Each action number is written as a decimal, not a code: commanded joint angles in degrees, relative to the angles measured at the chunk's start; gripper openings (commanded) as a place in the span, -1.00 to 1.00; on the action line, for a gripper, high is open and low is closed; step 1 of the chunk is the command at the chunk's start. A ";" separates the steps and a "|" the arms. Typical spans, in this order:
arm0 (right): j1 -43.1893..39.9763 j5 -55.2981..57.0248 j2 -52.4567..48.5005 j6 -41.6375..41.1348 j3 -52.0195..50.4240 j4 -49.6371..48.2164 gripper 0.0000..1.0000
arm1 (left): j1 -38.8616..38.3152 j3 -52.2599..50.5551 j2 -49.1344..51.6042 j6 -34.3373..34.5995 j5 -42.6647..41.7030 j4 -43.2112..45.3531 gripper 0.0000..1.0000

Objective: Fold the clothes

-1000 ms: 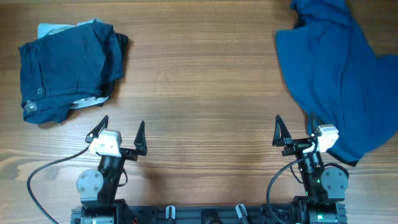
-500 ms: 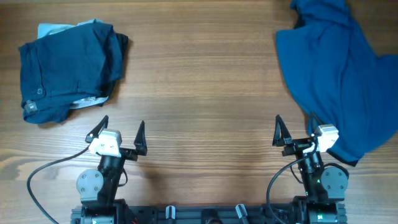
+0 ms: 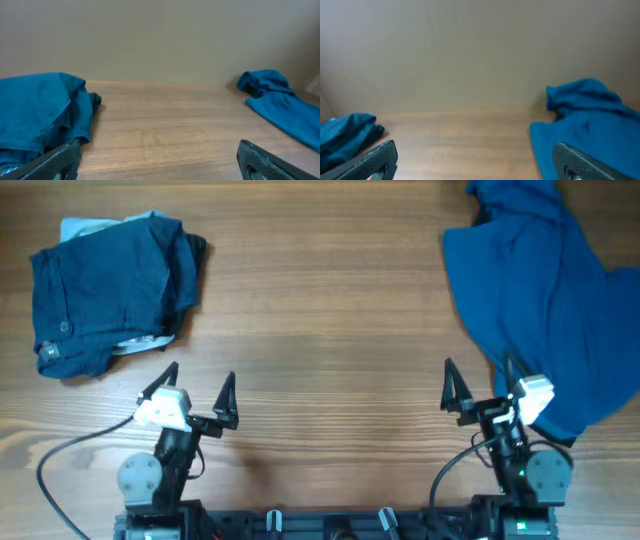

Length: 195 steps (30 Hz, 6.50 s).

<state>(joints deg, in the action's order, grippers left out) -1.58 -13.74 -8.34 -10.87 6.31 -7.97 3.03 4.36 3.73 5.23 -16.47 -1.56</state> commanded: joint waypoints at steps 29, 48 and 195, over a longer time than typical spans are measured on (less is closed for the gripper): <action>0.28 -7.69 -72.35 -1.14 47.71 26.23 0.99 | -10.99 44.76 77.72 8.72 -20.09 -9.90 0.99; -18.36 11.52 -90.92 -17.66 66.38 50.58 0.98 | -29.24 64.32 84.78 5.77 2.21 -25.51 1.00; -2.78 -1.77 -99.21 -1.31 90.73 62.18 0.82 | -19.39 70.86 76.32 4.35 37.22 -49.31 -0.92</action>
<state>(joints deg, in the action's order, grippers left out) -5.54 -14.52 -106.83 -11.70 97.14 54.37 -19.62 74.96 78.85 7.05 19.44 -51.03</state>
